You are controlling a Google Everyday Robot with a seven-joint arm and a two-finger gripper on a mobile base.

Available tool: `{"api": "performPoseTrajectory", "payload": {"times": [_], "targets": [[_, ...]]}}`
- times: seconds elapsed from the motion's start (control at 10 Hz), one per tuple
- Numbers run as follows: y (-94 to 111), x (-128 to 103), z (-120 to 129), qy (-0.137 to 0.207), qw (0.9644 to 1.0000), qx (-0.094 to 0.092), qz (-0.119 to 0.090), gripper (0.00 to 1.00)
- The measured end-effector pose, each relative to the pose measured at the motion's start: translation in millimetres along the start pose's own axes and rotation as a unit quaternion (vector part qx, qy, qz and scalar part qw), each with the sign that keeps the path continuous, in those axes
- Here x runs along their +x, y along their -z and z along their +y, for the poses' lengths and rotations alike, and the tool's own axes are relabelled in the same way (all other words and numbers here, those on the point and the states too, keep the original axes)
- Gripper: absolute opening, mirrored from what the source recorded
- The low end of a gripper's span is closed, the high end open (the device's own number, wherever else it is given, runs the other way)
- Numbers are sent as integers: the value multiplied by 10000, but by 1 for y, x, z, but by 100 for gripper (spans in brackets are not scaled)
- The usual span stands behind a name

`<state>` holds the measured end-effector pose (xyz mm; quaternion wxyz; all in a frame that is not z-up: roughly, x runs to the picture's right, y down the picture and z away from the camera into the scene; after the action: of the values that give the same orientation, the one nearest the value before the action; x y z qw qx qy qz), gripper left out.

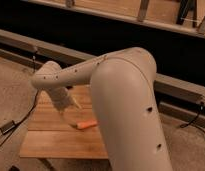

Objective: Drag the pepper across the table

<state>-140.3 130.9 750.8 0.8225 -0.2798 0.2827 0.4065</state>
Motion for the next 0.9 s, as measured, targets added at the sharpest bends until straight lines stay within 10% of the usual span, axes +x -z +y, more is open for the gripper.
{"api": "performPoseTrajectory", "payload": {"times": [0.4,0.9], "targets": [[-30,-5,-45,1343,9907,118,184,65],[-47,-25,-16,2163,9762,-27,177,65]]}}
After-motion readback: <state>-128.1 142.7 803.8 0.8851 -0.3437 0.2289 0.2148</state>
